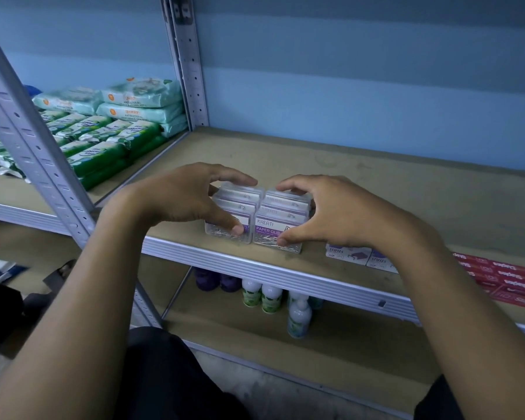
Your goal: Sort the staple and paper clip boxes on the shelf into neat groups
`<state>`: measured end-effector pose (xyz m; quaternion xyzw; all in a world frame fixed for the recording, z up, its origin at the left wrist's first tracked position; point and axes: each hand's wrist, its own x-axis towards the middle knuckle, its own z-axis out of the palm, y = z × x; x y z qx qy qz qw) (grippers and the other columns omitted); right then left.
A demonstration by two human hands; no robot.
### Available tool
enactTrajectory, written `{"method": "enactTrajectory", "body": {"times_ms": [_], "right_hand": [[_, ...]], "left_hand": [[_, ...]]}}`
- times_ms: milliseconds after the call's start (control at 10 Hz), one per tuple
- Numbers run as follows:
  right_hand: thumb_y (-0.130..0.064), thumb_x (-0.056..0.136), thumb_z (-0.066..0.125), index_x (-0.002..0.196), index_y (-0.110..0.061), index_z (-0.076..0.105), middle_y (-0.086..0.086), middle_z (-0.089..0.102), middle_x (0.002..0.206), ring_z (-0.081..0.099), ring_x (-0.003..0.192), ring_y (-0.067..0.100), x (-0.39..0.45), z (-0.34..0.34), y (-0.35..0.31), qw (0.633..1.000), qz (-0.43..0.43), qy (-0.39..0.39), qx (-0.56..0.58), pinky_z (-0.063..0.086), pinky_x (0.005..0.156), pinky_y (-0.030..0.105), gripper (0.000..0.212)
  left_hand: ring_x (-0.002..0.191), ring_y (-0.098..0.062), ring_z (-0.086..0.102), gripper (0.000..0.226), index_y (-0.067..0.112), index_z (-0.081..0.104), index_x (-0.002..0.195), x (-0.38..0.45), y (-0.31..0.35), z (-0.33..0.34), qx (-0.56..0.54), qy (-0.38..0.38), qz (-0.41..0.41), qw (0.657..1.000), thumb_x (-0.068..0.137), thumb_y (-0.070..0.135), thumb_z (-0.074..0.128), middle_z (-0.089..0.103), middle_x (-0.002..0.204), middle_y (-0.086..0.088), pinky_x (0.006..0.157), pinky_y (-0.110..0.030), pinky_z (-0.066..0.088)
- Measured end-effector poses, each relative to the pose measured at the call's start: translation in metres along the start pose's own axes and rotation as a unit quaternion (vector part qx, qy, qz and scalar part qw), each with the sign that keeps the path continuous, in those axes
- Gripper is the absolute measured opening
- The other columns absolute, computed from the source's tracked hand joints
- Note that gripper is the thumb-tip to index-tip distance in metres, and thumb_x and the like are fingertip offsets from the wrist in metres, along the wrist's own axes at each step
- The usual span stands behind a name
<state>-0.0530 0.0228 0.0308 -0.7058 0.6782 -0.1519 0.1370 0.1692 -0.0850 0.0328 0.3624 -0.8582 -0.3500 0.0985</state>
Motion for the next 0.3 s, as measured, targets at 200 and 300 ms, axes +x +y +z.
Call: {"method": "enactTrajectory", "body": {"times_ms": [200, 300], "right_hand": [[-0.065, 0.065, 0.083, 0.151, -0.04, 0.037, -0.012, 0.05, 0.15, 0.051, 0.129, 0.009, -0.007, -0.002, 0.003, 1.0, 0.003, -0.012, 0.019, 0.041, 0.104, 0.029, 0.101], [-0.068, 0.069, 0.078, 0.151, -0.045, 0.035, -0.016, 0.047, 0.152, 0.05, 0.133, 0.006, -0.019, -0.015, 0.011, 0.996, 0.009, 0.016, 0.083, 0.041, 0.113, 0.036, 0.095]], "left_hand": [[0.13, -0.003, 0.043, 0.076, 0.053, 0.054, 0.127, -0.008, 0.0, 0.002, -0.029, -0.009, 0.006, 1.0, 0.062, 0.036, 0.089, 0.045, 0.137, 0.032, 0.106, -0.024, 0.036], [0.136, 0.0, 0.037, 0.073, 0.05, 0.051, 0.131, -0.023, -0.001, 0.005, -0.059, 0.09, 0.028, 0.994, 0.068, 0.036, 0.084, 0.041, 0.143, 0.031, 0.112, -0.029, 0.035]]}}
